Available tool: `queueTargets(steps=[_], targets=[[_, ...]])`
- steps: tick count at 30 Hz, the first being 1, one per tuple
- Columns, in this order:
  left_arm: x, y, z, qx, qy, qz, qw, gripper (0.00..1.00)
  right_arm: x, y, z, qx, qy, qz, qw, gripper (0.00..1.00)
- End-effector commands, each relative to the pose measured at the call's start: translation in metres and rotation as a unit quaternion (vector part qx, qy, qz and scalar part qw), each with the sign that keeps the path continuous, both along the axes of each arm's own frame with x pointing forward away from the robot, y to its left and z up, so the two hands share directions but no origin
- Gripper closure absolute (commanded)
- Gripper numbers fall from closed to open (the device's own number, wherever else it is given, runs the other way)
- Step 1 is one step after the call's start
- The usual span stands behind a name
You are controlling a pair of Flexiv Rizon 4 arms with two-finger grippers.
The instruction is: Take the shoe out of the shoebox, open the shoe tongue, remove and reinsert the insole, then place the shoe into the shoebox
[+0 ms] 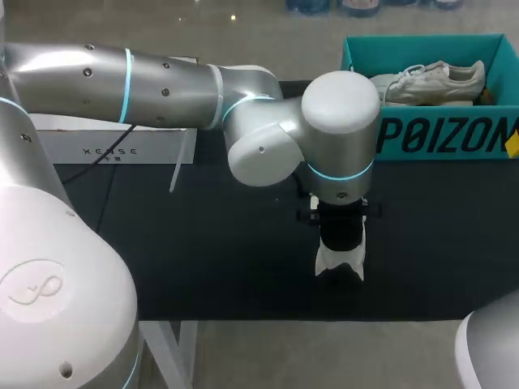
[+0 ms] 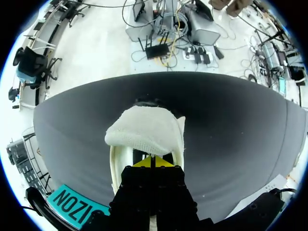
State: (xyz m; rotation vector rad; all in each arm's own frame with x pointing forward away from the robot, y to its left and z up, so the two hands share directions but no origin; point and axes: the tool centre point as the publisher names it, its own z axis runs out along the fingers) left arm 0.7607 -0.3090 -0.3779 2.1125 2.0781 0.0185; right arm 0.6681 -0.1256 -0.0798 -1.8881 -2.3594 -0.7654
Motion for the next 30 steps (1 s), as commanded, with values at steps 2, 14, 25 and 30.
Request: queueTargets(steps=[2, 14, 25, 30], targets=[[0.0, -0.009, -0.029, 0.023, 0.004, -0.003, 1.0, 1.0, 0.003, 0.0, 0.002, -0.001, 0.004, 0.001, 1.0, 0.0], [0.008, -0.003, -0.006, 0.027, -0.034, -0.008, 0.999, 1.0, 0.003, 0.0, 0.002, -0.001, 0.004, 0.001, 1.0, 0.0], [0.044, -0.003, 0.027, 0.028, -0.092, 0.002, 0.995, 1.0, 0.003, 0.0, 0.002, -0.001, 0.004, 0.001, 1.0, 0.0], [0.056, -0.009, 0.023, 0.03, -0.096, 0.006, 0.995, 1.0, 0.003, 0.0, 0.002, -0.001, 0.004, 0.001, 1.0, 0.0]])
